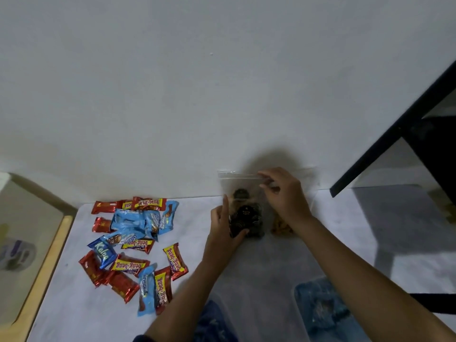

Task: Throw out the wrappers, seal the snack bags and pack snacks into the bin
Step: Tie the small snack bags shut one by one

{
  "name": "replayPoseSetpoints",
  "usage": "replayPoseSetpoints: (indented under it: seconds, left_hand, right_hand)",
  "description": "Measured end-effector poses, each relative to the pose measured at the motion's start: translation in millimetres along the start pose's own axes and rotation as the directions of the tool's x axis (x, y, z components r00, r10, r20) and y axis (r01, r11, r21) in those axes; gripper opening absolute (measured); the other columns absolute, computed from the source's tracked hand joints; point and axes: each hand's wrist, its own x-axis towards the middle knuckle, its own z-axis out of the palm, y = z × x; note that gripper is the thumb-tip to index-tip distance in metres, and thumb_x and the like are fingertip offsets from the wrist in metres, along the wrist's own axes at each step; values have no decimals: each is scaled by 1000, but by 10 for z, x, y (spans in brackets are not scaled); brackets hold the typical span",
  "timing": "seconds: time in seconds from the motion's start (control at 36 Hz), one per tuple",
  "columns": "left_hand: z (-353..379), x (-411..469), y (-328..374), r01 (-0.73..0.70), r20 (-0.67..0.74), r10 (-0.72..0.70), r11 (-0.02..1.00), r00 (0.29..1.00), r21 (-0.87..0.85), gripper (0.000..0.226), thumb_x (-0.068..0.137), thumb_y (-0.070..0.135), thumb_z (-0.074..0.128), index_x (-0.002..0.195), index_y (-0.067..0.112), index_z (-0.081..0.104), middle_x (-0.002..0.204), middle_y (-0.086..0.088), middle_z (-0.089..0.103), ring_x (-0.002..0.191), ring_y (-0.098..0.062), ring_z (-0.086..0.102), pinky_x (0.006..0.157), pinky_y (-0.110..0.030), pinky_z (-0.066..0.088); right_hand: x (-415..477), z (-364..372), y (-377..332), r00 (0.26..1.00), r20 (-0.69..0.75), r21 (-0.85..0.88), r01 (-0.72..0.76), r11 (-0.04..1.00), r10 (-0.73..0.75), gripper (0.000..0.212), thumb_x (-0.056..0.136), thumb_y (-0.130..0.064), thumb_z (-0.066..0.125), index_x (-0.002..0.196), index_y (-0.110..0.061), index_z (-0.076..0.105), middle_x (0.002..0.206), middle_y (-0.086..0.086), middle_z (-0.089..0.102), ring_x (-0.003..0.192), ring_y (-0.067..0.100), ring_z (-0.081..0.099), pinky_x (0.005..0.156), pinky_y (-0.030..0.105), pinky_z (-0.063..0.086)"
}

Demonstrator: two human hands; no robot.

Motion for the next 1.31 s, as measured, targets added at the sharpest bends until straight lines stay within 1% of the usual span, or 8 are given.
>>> replayPoseSetpoints:
  seconds: [0.31,0.47,0.56,0.64,0.81,1.03,1.14,1.31]
  left_hand:
    - [-76,74,86,45,38,-50,991,998,128,104,80,31,69,142,31,-15,139,-9,27,123,-20,38,87,-16,35]
    - [-286,14,218,13,62,-27,977,998,215,95,83,40,64,148,22,-1,150,-8,13,136,-23,27,106,-28,35]
    - [-475,-42,313,-10,75,-19,927,997,375,89,84,47,59,148,17,6,154,-7,13,140,-24,19,110,-36,30]
    - [-708,-146,372,-70,123,1,829,992,555,85,87,52,51,148,11,8,156,-7,11,144,-21,10,115,-36,20]
    - [-1320,-554,365,-81,140,-24,719,990,690,80,92,51,40,148,12,0,158,-5,-1,146,-21,-3,118,-38,3]
    - [-2251,-1463,-18,-11,17,0,745,1000,667,75,91,46,44,149,16,8,158,-3,5,146,-20,3,117,-38,9]
    - [-2767,-2054,-372,12,-19,2,728,1000,685,78,89,51,44,149,17,6,158,-3,6,146,-20,4,117,-38,11]
    - [-3592,-2915,-881,77,-125,13,727,992,683,76,89,53,44,147,15,13,155,-4,16,143,-19,13,113,-36,18]
  right_hand:
    - [-5,30,-24,993,-83,2,-86,996,86,31,83,-5,65,114,-2,62,102,13,64,87,22,63,76,37,57]
    - [-53,-84,-128,994,-19,-40,-112,993,111,40,86,-4,59,125,-5,55,122,12,61,113,24,58,99,37,47]
    - [-108,-144,-182,983,80,-172,-149,974,165,48,83,-5,56,131,-9,51,136,12,51,129,27,44,110,32,32]
    - [-209,-176,-304,975,113,-224,-164,961,193,48,85,-20,48,132,-13,50,144,8,41,138,23,30,114,42,27]
    - [-490,-226,-812,928,251,-354,-175,919,274,53,88,-13,54,139,-17,40,151,8,29,141,24,21,115,34,18]
    - [-1079,182,-1782,915,296,-432,-127,893,273,48,78,-19,59,126,-16,53,135,7,47,128,29,40,104,35,36]
    - [-1515,552,-2343,916,284,-413,-150,898,283,58,84,-22,59,139,-18,42,149,7,31,137,24,29,113,36,28]
    - [-1968,1192,-3117,902,336,-422,-114,899,272,58,85,-22,59,140,-17,40,148,8,35,136,24,31,111,30,27]
